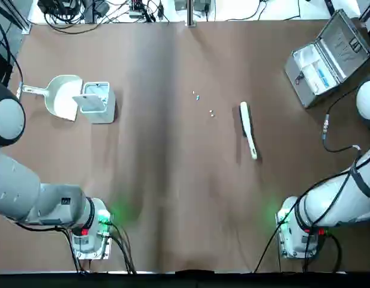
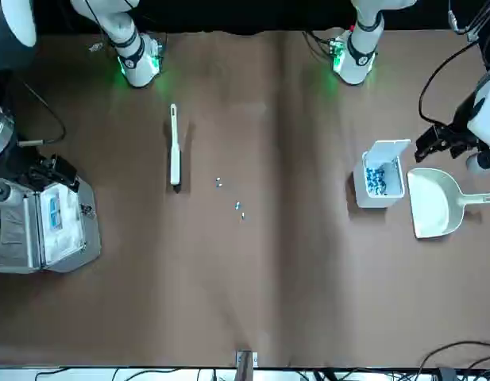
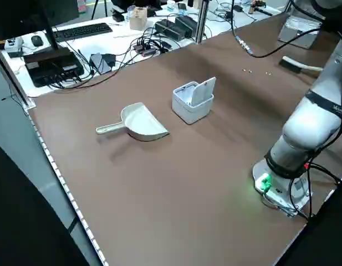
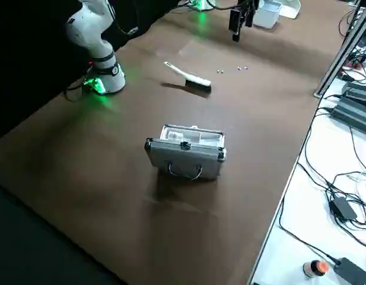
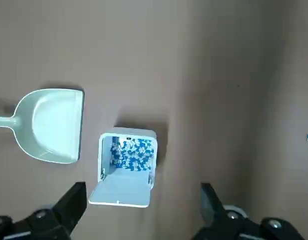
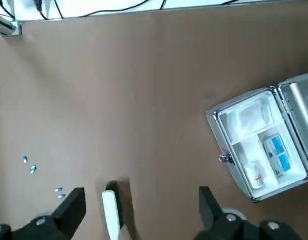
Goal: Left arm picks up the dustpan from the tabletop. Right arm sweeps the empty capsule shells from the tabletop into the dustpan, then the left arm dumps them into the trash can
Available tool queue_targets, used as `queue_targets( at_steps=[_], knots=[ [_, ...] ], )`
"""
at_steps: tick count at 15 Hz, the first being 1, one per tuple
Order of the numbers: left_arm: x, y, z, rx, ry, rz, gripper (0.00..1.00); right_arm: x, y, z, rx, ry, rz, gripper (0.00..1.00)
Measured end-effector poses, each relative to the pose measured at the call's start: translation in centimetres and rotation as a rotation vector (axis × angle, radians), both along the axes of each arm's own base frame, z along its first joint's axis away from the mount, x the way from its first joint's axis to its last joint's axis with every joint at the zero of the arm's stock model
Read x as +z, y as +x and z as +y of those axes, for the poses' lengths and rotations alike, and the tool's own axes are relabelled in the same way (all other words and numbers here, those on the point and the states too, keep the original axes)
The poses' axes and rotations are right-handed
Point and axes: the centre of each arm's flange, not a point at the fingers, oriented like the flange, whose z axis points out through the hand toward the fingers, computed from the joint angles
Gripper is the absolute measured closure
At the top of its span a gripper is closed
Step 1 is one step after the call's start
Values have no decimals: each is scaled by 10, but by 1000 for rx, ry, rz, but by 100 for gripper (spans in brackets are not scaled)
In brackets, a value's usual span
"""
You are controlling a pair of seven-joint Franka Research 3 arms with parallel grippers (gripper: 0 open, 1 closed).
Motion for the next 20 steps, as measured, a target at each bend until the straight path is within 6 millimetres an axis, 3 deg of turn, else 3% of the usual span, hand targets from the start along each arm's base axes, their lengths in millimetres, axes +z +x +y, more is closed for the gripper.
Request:
queue_targets(
  at_steps=[6, 9, 13, 16, 18, 19, 20],
  knots=[
    [-2, 0, 0, 3, 1, 9, 0, 0, 0, 0, -1, 0, 0, 0],
    [-17, 5, 7, 25, 2, 44, 0, 0, 0, 0, -1, 0, 1, 0],
    [-62, 20, 53, 245, 10, 152, 0, -9, 0, 3, 4, -1, 22, 0],
    [-97, 37, 93, 505, 16, 171, 0, -35, -2, 9, 15, -6, 75, 0],
    [-120, 48, 131, 697, 17, 162, 0, -55, -4, 18, 28, -10, 115, 0],
    [-138, 52, 171, 855, 17, 158, 0, -75, -8, 24, 39, -14, 155, 0],
    [-145, 52, 190, 928, 17, 154, 0, -86, -10, 26, 41, -17, 178, 0]
  ],
)
